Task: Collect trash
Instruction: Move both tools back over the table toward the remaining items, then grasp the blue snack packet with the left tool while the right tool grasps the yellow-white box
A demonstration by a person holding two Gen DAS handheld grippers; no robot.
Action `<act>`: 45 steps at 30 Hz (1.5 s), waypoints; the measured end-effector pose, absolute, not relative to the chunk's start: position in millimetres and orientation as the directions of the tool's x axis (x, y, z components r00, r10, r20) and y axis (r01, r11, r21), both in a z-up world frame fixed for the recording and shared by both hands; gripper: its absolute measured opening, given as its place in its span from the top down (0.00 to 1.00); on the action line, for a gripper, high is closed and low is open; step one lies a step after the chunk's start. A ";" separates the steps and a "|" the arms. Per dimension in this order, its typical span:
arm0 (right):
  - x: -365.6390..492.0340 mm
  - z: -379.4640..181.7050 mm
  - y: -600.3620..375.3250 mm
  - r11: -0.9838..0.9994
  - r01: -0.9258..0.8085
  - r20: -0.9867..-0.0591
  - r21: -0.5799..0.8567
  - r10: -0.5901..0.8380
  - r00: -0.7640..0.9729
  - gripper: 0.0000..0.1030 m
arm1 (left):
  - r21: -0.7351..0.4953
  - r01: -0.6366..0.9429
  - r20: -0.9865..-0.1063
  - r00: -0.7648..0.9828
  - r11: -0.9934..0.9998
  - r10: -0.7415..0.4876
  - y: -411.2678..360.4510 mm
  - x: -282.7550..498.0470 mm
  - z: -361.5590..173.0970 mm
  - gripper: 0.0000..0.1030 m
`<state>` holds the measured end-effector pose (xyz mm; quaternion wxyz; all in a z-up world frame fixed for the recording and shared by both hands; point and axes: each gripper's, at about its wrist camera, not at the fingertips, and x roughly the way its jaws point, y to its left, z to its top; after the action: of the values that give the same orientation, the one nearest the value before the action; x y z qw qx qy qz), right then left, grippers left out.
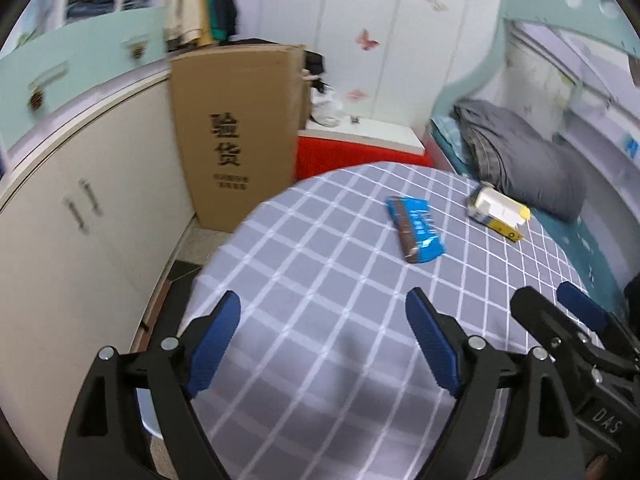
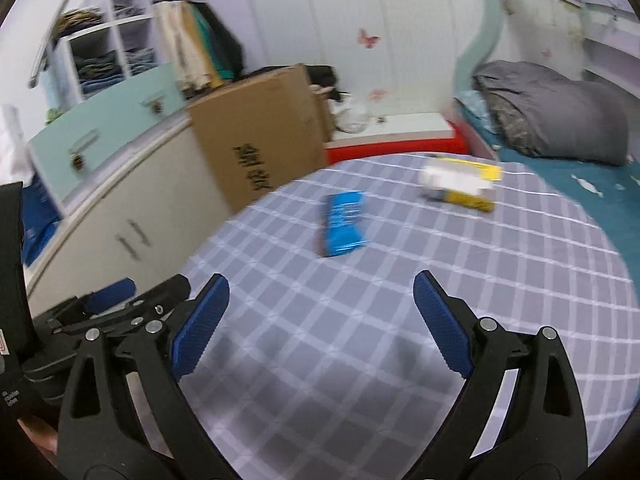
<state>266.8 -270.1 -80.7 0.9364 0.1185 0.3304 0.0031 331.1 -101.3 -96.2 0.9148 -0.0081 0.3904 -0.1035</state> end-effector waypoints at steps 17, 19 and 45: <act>343.7 -121.7 -394.7 0.978 0.187 -0.747 0.086 -0.061 0.662 0.08 | 0.009 0.252 -0.792 0.592 0.968 -0.147 -212.0 429.6 -148.1 0.21; 355.8 -123.3 -400.1 0.979 0.189 -0.745 0.072 -0.074 0.663 0.08 | 0.001 0.256 -0.792 0.590 0.967 -0.156 -216.3 437.4 -149.3 0.24; 451.2 -142.6 -388.6 0.997 0.007 -0.768 -0.073 -0.061 0.637 0.33 | -0.015 0.210 -0.748 0.646 0.978 -0.150 -197.4 457.9 -132.9 0.62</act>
<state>451.2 -388.6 -142.6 0.9043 -0.0317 0.4254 -0.0187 457.9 -197.4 -132.9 0.9064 0.0367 0.4088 -0.0995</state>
